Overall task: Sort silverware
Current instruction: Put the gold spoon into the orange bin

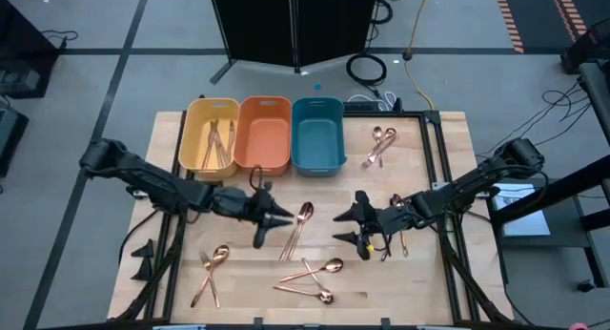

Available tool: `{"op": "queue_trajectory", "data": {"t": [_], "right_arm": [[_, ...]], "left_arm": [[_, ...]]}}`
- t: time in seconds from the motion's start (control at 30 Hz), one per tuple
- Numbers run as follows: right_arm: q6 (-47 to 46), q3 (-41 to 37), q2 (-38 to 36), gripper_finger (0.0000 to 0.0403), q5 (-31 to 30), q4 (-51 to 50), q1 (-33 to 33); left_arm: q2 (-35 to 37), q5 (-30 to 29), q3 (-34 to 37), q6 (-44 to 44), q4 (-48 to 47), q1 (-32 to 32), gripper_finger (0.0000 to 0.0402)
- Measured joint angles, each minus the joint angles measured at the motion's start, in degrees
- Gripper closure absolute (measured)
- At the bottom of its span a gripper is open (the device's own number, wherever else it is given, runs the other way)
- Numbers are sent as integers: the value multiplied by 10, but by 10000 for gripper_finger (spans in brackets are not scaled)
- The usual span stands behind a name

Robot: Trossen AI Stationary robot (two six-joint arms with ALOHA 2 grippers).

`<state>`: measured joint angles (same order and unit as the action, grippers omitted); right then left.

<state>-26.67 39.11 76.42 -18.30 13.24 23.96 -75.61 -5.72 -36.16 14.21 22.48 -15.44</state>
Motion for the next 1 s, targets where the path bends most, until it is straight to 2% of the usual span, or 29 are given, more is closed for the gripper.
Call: {"op": "queue_trajectory", "data": {"t": [0.07,0.17,0.43,0.73,1.0], "right_arm": [[-15,1,0,179,20,-16,2],[-55,19,-1,184,35,-90,2],[-154,57,-2,188,55,-288,23],[-246,63,-2,188,44,-384,106],[-313,63,-2,188,-15,-395,201]], "left_arm": [[-33,-2,0,-2,43,-14,316],[-81,-6,-1,0,93,-28,316],[-213,-8,-72,3,84,-61,316],[-309,-9,-242,0,-84,-94,316],[-390,-37,-411,37,-295,-114,316]]}}
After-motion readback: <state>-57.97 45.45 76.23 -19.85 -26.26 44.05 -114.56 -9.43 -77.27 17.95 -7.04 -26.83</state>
